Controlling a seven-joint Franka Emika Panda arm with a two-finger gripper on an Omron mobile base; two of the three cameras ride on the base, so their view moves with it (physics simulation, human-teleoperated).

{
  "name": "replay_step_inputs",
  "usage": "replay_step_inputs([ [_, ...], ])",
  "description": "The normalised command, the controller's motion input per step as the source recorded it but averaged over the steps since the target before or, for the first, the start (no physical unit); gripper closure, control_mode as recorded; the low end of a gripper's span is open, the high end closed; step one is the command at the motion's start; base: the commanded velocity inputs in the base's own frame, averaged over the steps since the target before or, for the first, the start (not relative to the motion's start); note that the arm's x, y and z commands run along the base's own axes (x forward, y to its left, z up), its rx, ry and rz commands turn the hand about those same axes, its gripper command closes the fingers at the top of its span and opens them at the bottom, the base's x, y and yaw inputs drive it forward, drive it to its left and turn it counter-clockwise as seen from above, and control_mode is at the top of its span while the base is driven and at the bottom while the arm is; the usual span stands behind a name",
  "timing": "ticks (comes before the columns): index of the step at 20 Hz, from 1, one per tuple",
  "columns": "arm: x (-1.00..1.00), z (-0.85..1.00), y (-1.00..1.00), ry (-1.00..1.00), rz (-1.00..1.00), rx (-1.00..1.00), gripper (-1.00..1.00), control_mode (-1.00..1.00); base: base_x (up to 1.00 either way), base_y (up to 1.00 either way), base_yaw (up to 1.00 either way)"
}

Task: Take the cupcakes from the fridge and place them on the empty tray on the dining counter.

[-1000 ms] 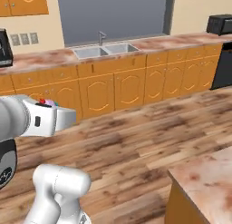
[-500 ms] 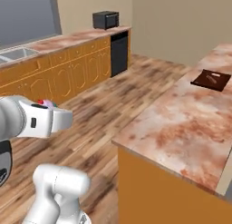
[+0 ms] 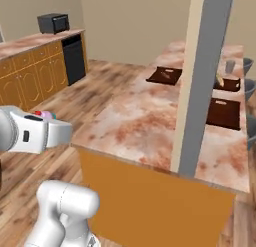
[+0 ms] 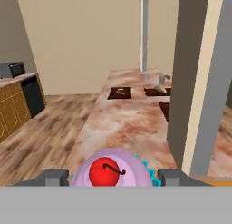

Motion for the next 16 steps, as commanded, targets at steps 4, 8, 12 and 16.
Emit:
replay_step_inputs([
  [4, 0.0, 0.0, 0.0, 0.0, 0.0, 0.0, 1.0, 1.0, -0.45, -1.0, -0.27],
  [8, 0.0, 0.0, 0.0, 0.0, 0.0, 0.0, 1.0, 1.0, -0.29, -1.0, -0.25],
  [12, 0.0, 0.0, 0.0, 0.0, 0.0, 0.0, 1.0, 1.0, -0.23, -1.0, -0.18],
  [16, 0.0, 0.0, 0.0, 0.0, 0.0, 0.0, 1.0, 1.0, 0.1, -1.0, 0.01],
])
